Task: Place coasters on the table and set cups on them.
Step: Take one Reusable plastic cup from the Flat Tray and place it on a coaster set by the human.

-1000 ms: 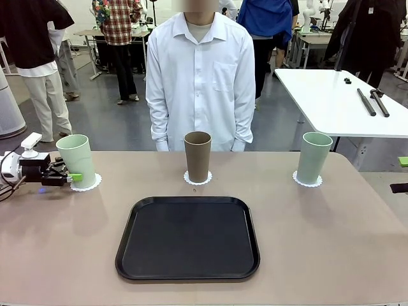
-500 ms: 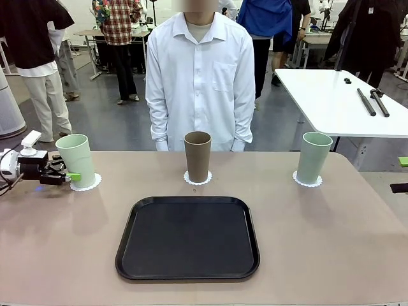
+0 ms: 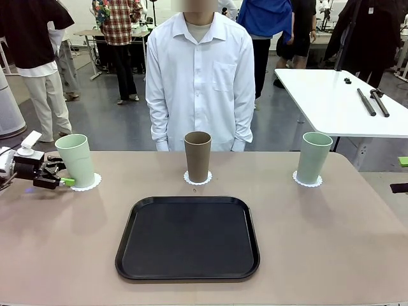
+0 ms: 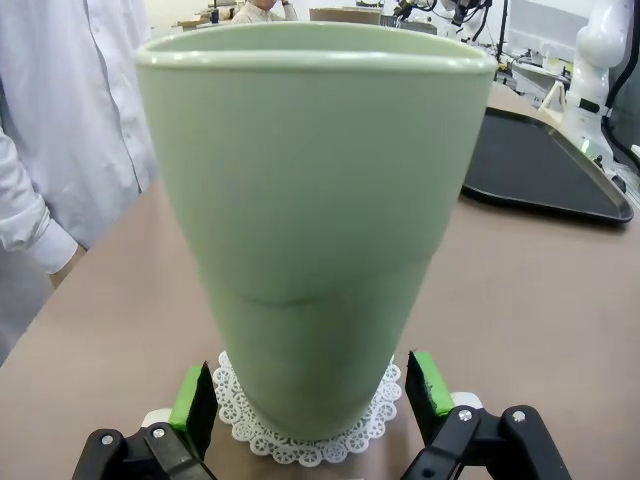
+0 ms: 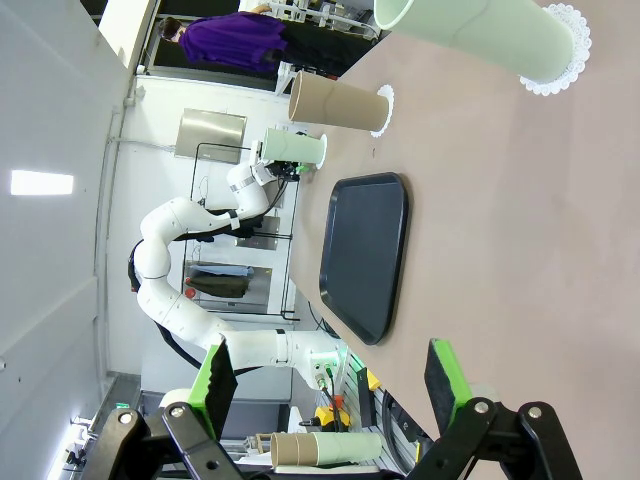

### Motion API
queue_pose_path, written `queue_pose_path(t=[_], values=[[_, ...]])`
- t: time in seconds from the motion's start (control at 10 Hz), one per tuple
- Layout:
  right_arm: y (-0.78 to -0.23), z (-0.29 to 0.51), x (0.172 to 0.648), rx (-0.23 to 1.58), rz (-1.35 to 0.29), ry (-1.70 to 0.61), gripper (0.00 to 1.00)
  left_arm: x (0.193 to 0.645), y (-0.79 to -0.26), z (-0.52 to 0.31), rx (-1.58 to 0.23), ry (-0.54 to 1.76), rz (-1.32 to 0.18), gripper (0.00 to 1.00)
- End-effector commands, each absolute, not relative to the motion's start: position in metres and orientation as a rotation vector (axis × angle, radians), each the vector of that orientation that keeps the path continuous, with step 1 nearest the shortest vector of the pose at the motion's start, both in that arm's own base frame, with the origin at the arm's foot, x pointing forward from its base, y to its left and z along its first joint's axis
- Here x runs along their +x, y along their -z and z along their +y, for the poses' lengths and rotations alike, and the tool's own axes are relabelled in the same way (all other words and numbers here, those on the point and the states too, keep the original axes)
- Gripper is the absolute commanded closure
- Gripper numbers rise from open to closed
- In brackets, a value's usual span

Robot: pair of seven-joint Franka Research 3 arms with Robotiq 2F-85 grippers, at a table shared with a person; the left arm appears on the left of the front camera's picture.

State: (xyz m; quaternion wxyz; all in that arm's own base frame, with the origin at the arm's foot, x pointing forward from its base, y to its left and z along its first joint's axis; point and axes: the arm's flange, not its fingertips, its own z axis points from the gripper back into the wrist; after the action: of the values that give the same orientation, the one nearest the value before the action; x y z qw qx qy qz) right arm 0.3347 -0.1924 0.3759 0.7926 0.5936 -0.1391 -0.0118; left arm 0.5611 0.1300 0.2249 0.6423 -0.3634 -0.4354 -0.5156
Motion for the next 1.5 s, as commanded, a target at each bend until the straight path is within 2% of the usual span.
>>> queue_pose_path(t=[0.0, 0.2, 0.4, 0.8, 1.0, 1.4], values=[[-0.376, -0.189, 0.331, 1.279, -0.309, 0.025, 0.0, 0.553, -0.233, 0.127, -0.787, 1.177, -0.931, 0.0], [-0.376, -0.189, 0.331, 1.279, -0.309, 0.025, 0.0, 0.545, -0.251, 0.134, -0.682, 1.15, -0.869, 0.0], [-0.376, -0.189, 0.331, 1.279, -0.309, 0.025, 0.0, 0.528, -0.295, 0.147, -0.527, 1.106, -0.824, 0.0], [-0.376, -0.189, 0.331, 1.279, -0.309, 0.025, 0.0, 0.479, -0.408, 0.153, -0.275, 1.048, -0.57, 0.0], [-0.376, -0.189, 0.331, 1.279, -0.309, 0.025, 0.0, 0.467, -0.439, 0.142, -0.111, 1.063, -0.455, 0.0], [-0.376, -0.189, 0.331, 1.279, -0.309, 0.025, 0.0, 0.438, -0.483, 0.095, -0.042, 0.989, -0.36, 0.0]])
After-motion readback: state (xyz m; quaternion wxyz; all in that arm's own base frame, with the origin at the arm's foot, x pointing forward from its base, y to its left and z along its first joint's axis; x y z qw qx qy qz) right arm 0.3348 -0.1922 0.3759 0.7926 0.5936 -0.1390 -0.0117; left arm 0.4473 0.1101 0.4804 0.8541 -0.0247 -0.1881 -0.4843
